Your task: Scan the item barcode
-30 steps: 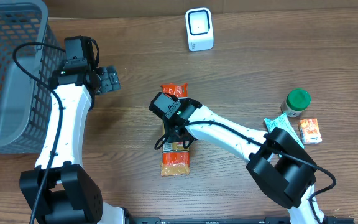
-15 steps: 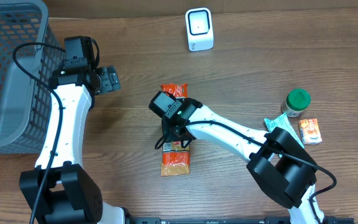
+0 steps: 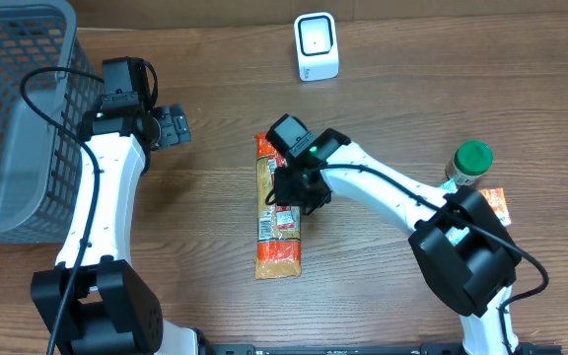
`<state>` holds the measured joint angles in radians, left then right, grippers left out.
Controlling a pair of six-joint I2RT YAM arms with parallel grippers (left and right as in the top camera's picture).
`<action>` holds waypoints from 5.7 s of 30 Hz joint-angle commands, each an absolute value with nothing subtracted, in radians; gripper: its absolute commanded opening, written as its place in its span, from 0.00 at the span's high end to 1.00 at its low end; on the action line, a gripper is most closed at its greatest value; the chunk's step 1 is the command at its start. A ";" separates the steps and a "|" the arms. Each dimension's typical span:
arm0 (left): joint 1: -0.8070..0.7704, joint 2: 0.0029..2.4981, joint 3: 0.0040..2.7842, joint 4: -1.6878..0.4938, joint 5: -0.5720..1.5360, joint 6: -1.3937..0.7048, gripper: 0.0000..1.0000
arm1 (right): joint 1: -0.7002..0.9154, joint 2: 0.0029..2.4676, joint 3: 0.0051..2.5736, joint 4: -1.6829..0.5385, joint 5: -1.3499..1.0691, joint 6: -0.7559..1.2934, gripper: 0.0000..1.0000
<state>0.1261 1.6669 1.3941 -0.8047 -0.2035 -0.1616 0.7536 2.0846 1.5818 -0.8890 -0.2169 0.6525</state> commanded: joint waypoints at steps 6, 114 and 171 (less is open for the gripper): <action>0.124 1.668 1.410 -0.804 -0.210 -0.164 0.00 | 0.756 2.045 1.571 -0.909 -0.271 0.627 0.62; 0.124 1.668 1.410 -0.804 -0.210 -0.164 0.00 | 0.476 1.978 2.245 -1.155 0.168 -0.501 0.97; 0.124 1.668 1.410 -0.804 -0.210 -0.165 0.00 | 0.522 2.598 2.246 -0.469 0.879 -0.857 0.96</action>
